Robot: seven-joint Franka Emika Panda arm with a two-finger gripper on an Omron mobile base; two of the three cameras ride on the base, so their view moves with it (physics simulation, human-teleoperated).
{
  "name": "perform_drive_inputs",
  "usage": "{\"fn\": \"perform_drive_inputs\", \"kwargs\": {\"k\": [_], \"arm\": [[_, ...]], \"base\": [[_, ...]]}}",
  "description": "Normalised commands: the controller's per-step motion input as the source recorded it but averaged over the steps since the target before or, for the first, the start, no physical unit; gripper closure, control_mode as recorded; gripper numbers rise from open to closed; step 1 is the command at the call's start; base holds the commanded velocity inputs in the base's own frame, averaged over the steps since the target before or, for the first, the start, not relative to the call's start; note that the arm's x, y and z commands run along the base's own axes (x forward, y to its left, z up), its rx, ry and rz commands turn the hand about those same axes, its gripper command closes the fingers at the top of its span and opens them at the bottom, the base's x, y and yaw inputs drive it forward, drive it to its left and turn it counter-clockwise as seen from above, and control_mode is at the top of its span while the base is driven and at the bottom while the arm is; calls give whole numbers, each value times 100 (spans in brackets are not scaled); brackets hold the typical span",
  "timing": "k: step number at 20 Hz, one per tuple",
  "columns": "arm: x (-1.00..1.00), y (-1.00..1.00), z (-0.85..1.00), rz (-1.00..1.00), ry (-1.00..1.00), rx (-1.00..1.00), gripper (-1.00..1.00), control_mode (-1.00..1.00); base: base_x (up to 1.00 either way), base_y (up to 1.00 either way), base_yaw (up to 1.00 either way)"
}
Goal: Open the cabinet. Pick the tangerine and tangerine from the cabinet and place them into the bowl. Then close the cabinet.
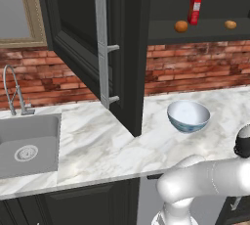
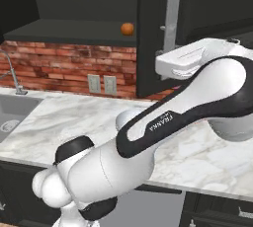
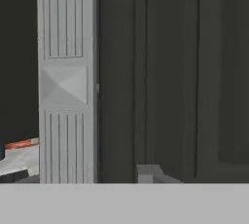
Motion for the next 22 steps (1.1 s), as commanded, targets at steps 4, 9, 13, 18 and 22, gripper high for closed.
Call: {"fn": "perform_drive_inputs", "kwargs": {"k": [4,9,13,18,22], "arm": [[-100,72,-100,10,4,9,-100,-100],[-100,100,-100,0,-20,-5,-100,-100],[-100,100,-100,-7,-24,-8,-100,-100],[-79,-13,-70,-35,-13,5,-100,-100],[-88,-99,4,-20,0,30,-100,-100]], "base": [[0,0,0],[0,0,0],[0,0,0],[0,0,0],[0,0,0]]}}
